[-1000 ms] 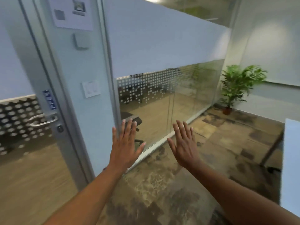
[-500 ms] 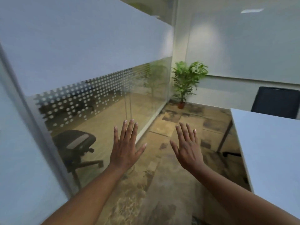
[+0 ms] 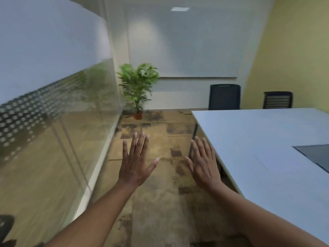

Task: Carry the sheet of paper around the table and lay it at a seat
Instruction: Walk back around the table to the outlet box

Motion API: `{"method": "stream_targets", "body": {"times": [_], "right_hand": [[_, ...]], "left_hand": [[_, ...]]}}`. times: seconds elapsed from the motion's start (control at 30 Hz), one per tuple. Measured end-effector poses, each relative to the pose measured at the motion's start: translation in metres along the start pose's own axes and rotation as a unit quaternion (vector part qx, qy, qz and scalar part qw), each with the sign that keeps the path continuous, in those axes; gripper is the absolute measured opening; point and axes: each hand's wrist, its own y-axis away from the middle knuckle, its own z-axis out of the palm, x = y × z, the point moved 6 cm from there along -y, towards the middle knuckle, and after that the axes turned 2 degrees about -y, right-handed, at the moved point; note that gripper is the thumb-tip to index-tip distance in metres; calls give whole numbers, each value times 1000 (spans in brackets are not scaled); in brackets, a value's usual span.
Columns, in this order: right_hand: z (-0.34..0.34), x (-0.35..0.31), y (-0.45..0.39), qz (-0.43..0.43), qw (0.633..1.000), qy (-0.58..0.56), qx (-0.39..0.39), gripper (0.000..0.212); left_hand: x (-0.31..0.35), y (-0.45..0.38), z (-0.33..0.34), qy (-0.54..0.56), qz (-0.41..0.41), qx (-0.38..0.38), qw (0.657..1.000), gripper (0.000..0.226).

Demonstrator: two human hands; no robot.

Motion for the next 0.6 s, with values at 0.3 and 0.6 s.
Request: {"method": "stream_targets", "body": {"times": [0.3, 0.6], "right_hand": [[43, 138, -77, 118, 991, 66, 3, 78], [72, 267, -154, 215, 972, 96, 9, 74]], "left_hand": [[66, -138, 138, 62, 104, -37, 992, 96], [135, -277, 250, 103, 167, -43, 980, 96]]}}
